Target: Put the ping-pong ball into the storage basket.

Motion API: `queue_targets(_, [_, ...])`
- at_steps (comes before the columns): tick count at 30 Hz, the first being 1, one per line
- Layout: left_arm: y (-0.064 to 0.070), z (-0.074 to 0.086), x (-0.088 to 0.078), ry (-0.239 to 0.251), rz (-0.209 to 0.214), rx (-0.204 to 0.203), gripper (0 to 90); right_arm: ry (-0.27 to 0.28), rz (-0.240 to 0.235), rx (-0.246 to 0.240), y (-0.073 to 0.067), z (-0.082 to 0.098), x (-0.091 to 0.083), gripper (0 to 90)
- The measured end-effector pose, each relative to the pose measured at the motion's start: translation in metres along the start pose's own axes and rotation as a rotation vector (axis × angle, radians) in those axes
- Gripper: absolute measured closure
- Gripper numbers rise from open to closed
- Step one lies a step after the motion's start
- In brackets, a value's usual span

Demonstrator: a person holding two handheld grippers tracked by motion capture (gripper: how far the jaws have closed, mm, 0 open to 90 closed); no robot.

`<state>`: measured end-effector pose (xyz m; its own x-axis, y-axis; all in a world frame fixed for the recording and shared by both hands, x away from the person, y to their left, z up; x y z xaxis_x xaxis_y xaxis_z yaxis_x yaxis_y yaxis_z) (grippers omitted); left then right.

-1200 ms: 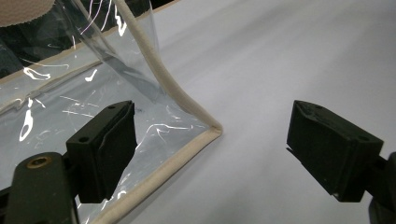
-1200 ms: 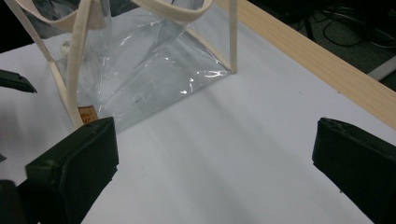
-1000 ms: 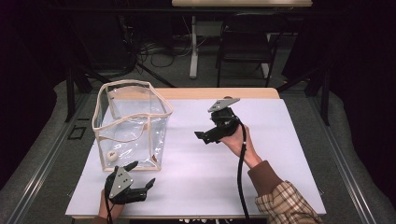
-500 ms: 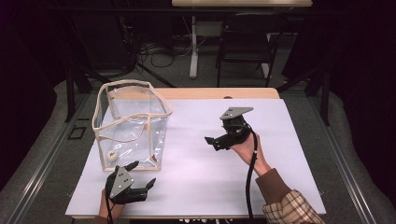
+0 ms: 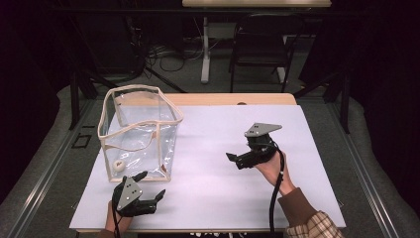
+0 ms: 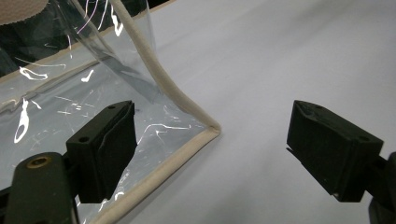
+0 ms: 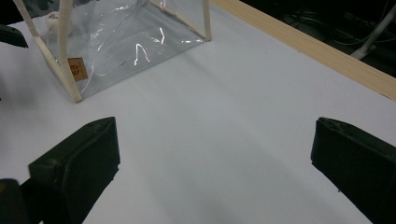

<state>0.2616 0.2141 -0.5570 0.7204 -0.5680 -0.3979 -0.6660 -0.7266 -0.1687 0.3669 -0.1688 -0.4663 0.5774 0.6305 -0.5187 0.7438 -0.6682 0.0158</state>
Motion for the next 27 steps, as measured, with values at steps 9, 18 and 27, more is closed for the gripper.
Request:
queue_targets(9, [0.0,0.0,0.0,0.0,0.0,-0.001,16.0,0.005,0.016,0.002,0.0,0.017,-0.009,0.9])
queue_targets(18, [0.0,0.0,0.001,-0.002,0.001,0.0,16.0,0.011,0.023,0.006,-0.003,0.035,-0.016,0.9])
queue_targets(27, [0.0,0.0,0.001,-0.005,-0.002,0.0,16.0,0.024,0.029,-0.001,-0.006,0.05,-0.022,1.0])
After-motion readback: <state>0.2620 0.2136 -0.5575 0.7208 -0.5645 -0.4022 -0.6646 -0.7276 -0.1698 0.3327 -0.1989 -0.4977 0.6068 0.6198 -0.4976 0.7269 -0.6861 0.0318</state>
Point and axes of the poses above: each handheld gripper's, and its own axes: x roughly forward along the jaws, z roughly out of its underside, y roughly to its right, the point moved 1 cm from there along x, roughly forward along the jaws, and after that the axes turned 2 degrees about y, right-handed, at the moved point
